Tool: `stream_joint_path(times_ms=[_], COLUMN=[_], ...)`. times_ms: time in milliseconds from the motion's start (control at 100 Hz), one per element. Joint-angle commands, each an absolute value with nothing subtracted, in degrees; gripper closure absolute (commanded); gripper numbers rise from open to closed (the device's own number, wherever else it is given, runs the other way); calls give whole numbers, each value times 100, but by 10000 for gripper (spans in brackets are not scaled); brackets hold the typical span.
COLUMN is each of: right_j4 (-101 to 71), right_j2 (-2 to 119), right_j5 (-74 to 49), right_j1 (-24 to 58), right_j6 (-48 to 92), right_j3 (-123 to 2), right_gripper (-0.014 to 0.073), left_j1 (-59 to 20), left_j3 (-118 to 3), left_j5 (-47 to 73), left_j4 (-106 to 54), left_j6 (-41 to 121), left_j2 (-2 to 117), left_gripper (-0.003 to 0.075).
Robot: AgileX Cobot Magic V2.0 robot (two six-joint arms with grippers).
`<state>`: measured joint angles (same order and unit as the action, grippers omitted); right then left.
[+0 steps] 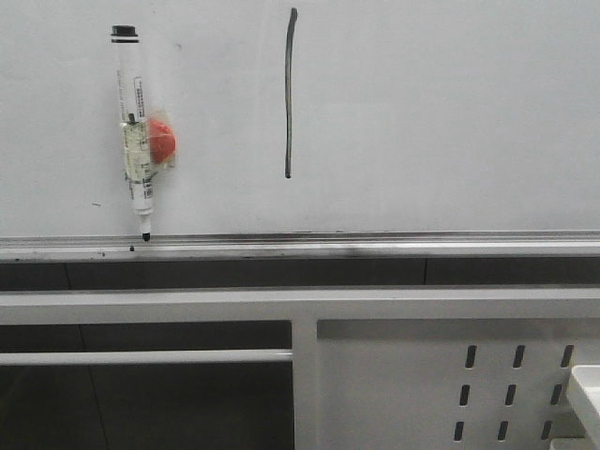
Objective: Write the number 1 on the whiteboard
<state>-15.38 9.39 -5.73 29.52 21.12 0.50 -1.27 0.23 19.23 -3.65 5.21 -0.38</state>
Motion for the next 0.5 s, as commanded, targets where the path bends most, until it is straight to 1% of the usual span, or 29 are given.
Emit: stream_joint_path(times_ms=[0, 90, 190, 330, 420, 490], right_j4=[-1425, -1204, -1200, -1078, -585, -414], right_j2=[843, 402, -223, -183, -183, -183], right_j5=[-134, -383, -752, -1128, -1530, -1757], right_j1=[2367, 1766, 824, -280, -699, -796], right_j6=[1971, 1821, 1821, 1473, 775, 633], right_j3=[124, 124, 124, 124, 124, 124], right_gripper=[650, 650, 650, 650, 650, 650], left_j1=[-106, -106, -106, -106, -106, -106], left_j3=[221, 221, 221, 221, 221, 221], left_j5=[1607, 1607, 1607, 1595, 1595, 1595], left_j4=[-434, -434, -434, -448, -448, -448], left_j6=[509, 509, 509, 509, 509, 509], left_j2=[-155, -155, -155, -155, -155, -155], left_gripper=[740, 740, 740, 740, 740, 740])
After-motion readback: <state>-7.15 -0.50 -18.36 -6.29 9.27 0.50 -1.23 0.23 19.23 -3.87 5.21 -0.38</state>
